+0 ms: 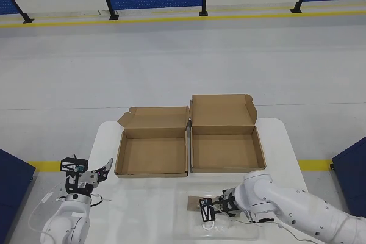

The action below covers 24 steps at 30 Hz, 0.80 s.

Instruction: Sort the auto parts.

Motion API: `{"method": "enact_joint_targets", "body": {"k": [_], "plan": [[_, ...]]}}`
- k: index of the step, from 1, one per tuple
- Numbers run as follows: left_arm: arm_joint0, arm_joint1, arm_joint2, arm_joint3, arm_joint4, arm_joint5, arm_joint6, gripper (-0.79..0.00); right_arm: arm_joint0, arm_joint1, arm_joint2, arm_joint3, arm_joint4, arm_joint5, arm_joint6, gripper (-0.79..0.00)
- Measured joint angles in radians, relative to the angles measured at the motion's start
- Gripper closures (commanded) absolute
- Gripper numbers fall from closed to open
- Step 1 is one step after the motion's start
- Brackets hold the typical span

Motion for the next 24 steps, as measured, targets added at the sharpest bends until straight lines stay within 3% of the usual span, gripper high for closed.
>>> {"method": "enact_joint_targets", "body": {"k": [5,14,19,24], "plan": [[0.000,0.000,0.000,0.000,0.000,0.000,0.000,-0.785,-0.013,0.016,0.063,0.063,0.090,-0.049,-0.137,0.000],[0.000,0.000,0.000,0.000,0.000,0.000,0.000,-0.785,-0.113,0.111,0.267,0.214,0.333,-0.354,-0.460,0.000],[0.000,0.000,0.000,0.000,0.000,0.000,0.000,-0.785,-0.166,0.151,0.299,0.192,0.397,-0.355,-0.578,0.000],[0.000,0.000,0.000,0.000,0.000,0.000,0.000,-0.785,-0.166,0.151,0.299,0.192,0.398,-0.355,-0.577,0.000]]}}
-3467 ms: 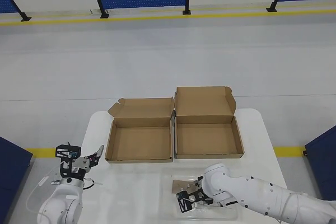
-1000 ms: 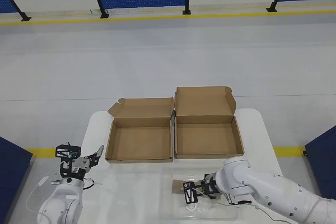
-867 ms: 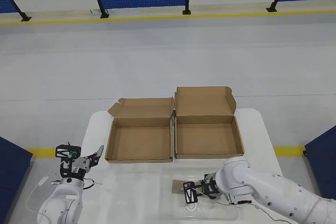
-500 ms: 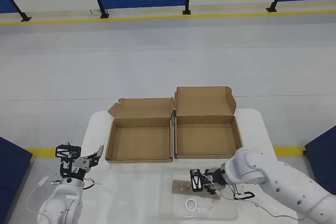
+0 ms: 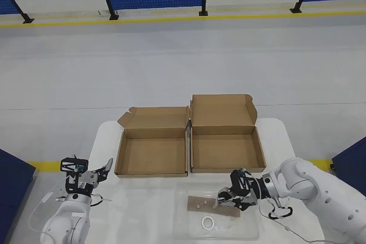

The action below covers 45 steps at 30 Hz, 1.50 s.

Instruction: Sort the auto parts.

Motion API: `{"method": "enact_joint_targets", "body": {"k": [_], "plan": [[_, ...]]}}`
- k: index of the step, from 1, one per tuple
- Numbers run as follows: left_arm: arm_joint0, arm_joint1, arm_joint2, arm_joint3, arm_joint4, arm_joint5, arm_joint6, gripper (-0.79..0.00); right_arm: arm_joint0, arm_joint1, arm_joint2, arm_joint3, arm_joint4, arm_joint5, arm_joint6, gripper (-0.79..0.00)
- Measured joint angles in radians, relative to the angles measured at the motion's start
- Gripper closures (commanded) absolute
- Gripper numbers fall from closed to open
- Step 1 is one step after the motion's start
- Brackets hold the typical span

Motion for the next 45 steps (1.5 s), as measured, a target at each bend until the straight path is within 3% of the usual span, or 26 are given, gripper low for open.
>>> {"method": "enact_joint_targets", "body": {"k": [8,16,23,25,35,38,41,45], "plan": [[0.000,0.000,0.000,0.000,0.000,0.000,0.000,-0.785,-0.014,0.002,0.010,0.017,0.022,0.001,-0.034,0.000],[0.000,0.000,0.000,0.000,0.000,0.000,0.000,-0.785,-0.067,0.069,0.027,0.019,0.340,0.000,-0.115,0.000],[0.000,0.000,0.000,0.000,0.000,0.000,0.000,-0.785,-0.095,0.130,0.085,-0.041,0.624,0.000,-0.006,0.000],[0.000,0.000,0.000,0.000,0.000,0.000,0.000,-0.785,-0.096,0.134,0.097,-0.049,0.683,0.000,0.036,0.000],[0.000,0.000,0.000,0.000,0.000,0.000,0.000,-0.785,-0.101,0.131,0.094,-0.055,0.692,0.007,0.024,0.000],[0.000,0.000,0.000,0.000,0.000,0.000,0.000,-0.785,-0.104,0.124,0.085,-0.076,0.771,0.001,0.030,0.000],[0.000,0.000,0.000,0.000,0.000,0.000,0.000,-0.785,-0.089,0.121,0.079,-0.090,0.951,0.000,0.115,0.000],[0.000,0.000,0.000,0.000,0.000,0.000,0.000,-0.785,-0.062,0.114,0.085,-0.087,1.245,0.000,0.315,0.000]]}}
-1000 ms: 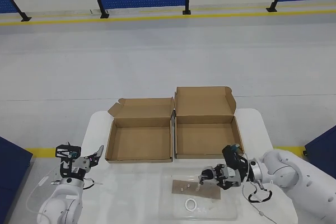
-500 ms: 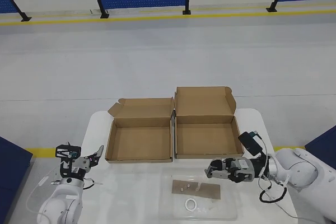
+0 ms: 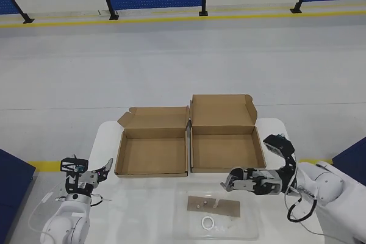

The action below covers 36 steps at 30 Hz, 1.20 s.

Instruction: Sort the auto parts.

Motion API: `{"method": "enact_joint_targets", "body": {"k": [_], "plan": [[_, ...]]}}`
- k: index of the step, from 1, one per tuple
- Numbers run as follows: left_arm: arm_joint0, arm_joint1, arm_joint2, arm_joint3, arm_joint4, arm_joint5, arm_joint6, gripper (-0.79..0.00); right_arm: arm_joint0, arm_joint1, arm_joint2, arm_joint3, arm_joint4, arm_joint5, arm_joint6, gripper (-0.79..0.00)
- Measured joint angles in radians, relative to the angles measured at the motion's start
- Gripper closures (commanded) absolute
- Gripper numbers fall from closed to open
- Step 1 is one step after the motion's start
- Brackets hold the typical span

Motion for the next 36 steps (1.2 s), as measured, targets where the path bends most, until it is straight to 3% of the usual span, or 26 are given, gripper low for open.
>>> {"method": "enact_joint_targets", "body": {"k": [2,6,17,21,30,36], "plan": [[0.000,0.000,0.000,0.000,0.000,0.000,0.000,-0.785,0.010,-0.004,-0.002,-0.001,0.102,0.001,0.067,0.000],[0.000,0.000,0.000,0.000,0.000,0.000,0.000,-0.785,0.044,-0.010,-0.016,-0.023,0.196,0.025,0.057,0.000],[0.000,0.000,0.000,0.000,0.000,0.000,0.000,-0.785,0.067,-0.018,-0.017,-0.026,0.219,0.045,0.072,0.000],[0.000,0.000,0.000,0.000,0.000,0.000,0.000,-0.785,0.054,-0.032,-0.012,-0.090,0.311,0.044,0.080,0.000],[0.000,0.000,0.000,0.000,0.000,0.000,0.000,-0.785,0.052,-0.065,0.070,-0.168,0.586,0.190,0.226,0.000],[0.000,0.000,0.000,0.000,0.000,0.000,0.000,-0.785,0.048,-0.071,0.092,-0.164,0.610,0.210,0.247,0.000]]}}
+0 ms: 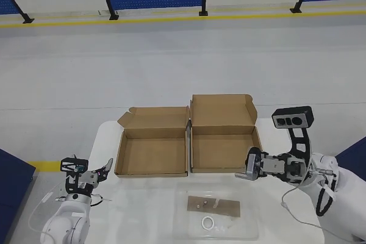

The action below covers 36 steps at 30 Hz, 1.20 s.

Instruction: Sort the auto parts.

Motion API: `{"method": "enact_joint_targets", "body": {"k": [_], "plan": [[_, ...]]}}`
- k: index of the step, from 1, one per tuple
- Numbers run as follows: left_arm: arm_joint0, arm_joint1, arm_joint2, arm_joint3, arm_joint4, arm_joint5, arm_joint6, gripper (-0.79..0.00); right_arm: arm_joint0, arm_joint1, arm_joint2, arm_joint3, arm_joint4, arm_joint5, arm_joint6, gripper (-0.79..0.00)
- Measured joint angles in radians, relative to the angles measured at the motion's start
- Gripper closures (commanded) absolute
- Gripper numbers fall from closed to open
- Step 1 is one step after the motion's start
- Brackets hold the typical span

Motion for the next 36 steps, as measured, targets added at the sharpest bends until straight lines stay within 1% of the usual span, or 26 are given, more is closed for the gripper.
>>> {"method": "enact_joint_targets", "body": {"k": [4,7,12,16,18,25,29,36], "plan": [[0.000,0.000,0.000,0.000,0.000,0.000,0.000,-0.785,-0.004,-0.002,0.000,-0.006,0.003,0.006,-0.008,0.000],[0.000,0.000,0.000,0.000,0.000,0.000,0.000,-0.785,-0.026,-0.014,-0.001,-0.040,0.031,0.036,-0.020,0.000],[0.000,0.000,0.000,0.000,0.000,0.000,0.000,-0.785,-0.047,-0.042,0.002,-0.023,0.263,0.123,0.117,0.000],[0.000,0.000,0.000,0.000,0.000,0.000,0.000,-0.785,-0.054,-0.065,0.019,0.003,0.369,0.180,0.180,0.000],[0.000,0.000,0.000,0.000,0.000,0.000,0.000,-0.785,-0.055,-0.071,0.026,0.011,0.382,0.188,0.188,0.000],[0.000,0.000,0.000,0.000,0.000,0.000,0.000,-0.785,-0.055,-0.071,0.026,0.009,0.381,0.189,0.185,0.000],[0.000,0.000,0.000,0.000,0.000,0.000,0.000,-0.785,-0.077,-0.086,0.040,-0.018,0.418,0.220,0.142,0.000],[0.000,0.000,0.000,0.000,0.000,0.000,0.000,-0.785,-0.102,-0.122,0.070,-0.017,0.533,0.286,0.218,0.000]]}}
